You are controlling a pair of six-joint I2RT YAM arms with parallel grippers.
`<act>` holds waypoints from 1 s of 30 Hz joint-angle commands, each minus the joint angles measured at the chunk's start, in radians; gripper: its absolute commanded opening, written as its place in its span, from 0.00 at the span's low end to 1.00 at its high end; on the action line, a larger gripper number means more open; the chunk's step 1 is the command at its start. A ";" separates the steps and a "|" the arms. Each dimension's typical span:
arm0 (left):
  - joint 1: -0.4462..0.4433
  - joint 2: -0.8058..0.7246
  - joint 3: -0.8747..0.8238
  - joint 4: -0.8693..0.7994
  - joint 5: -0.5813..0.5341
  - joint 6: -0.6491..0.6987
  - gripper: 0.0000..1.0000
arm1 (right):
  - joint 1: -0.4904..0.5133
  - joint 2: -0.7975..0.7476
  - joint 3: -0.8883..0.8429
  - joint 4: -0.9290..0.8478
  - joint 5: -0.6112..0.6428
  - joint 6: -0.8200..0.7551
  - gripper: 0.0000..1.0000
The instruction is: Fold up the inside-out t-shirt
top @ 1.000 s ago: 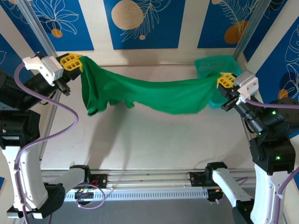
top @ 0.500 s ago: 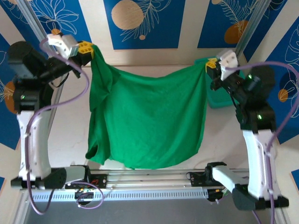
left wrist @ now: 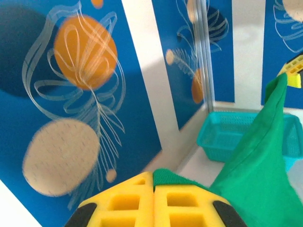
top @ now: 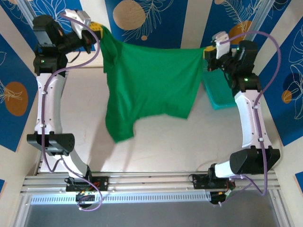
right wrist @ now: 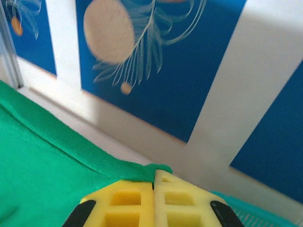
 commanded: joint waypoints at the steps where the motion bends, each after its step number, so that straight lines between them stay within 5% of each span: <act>1: 0.017 -0.028 0.101 0.092 0.006 0.037 0.00 | -0.060 -0.003 0.113 0.082 -0.065 0.067 0.00; 7: -0.043 -0.262 -0.197 -0.076 -0.029 0.390 0.00 | -0.109 -0.152 -0.051 0.024 -0.105 0.043 0.00; 11: -0.244 -0.534 -0.707 -0.144 -0.216 0.674 0.00 | -0.066 -0.357 -0.452 0.021 -0.013 0.029 0.00; 14: -0.471 -0.666 -1.024 -0.266 -0.442 0.729 0.00 | -0.004 -0.528 -0.733 -0.032 0.025 0.055 0.03; 16: -0.603 -0.722 -1.198 -0.321 -0.571 0.657 0.08 | 0.056 -0.639 -0.880 -0.071 0.048 0.049 0.16; 18: -0.725 -0.764 -1.362 -0.337 -0.629 0.543 0.55 | 0.125 -0.746 -0.994 -0.111 0.103 0.057 0.35; 19: -0.777 -0.781 -1.422 -0.327 -0.645 0.492 0.92 | 0.147 -0.788 -1.030 -0.122 0.120 0.072 0.40; 20: -0.823 -0.806 -1.476 -0.317 -0.662 0.439 0.99 | 0.166 -0.832 -1.064 -0.142 0.123 0.075 0.45; 26: -0.850 -0.953 -1.470 -0.319 -0.770 0.225 0.99 | 0.248 -0.916 -1.054 -0.173 0.263 0.066 0.60; 30: -0.827 -0.989 -1.376 -0.224 -1.214 -0.096 0.99 | 0.253 -0.753 -0.975 -0.173 0.163 0.139 0.54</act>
